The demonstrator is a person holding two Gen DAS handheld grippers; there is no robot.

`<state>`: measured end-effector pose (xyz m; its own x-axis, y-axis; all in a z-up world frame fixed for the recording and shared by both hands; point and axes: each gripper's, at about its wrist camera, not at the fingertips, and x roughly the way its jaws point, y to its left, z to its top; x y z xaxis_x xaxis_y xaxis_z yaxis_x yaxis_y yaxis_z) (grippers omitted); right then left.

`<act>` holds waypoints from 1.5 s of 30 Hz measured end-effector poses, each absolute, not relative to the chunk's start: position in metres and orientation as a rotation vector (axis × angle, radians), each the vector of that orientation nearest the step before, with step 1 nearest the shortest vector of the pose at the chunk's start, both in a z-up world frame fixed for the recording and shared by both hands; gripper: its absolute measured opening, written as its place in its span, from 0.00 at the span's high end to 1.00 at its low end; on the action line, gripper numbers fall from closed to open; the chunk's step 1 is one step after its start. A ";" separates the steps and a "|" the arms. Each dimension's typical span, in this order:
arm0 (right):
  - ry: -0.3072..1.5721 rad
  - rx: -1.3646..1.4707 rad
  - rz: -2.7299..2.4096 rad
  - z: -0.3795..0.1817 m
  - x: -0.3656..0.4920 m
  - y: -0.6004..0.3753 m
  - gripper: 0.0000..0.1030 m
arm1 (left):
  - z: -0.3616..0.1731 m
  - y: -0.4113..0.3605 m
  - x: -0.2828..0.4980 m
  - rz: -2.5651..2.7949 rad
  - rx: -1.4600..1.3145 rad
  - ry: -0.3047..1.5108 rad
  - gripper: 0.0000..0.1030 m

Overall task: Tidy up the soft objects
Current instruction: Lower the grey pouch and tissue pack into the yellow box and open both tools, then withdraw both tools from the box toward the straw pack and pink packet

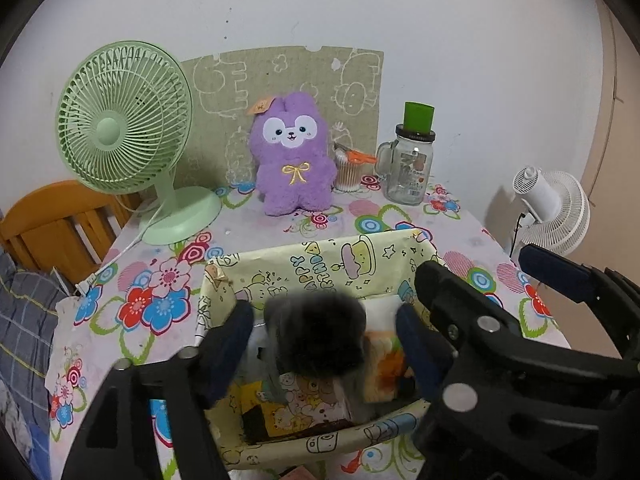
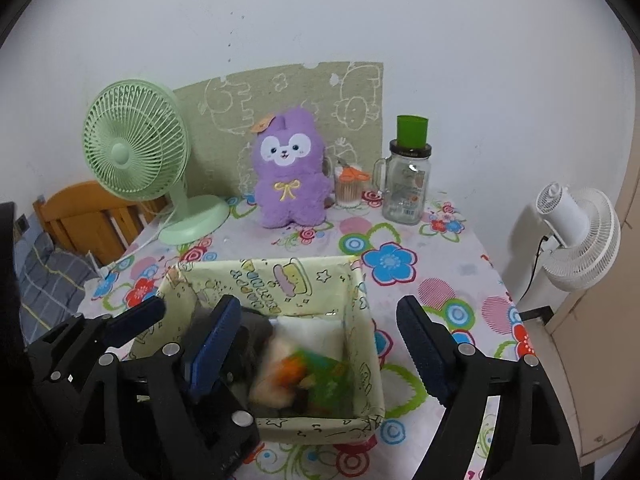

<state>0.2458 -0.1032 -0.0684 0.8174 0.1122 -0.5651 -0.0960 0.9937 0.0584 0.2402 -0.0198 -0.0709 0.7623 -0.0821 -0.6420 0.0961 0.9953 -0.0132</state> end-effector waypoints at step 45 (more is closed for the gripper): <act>0.519 0.021 0.102 -0.021 0.145 -0.111 0.07 | -0.017 -0.032 0.140 -0.096 0.056 0.591 0.00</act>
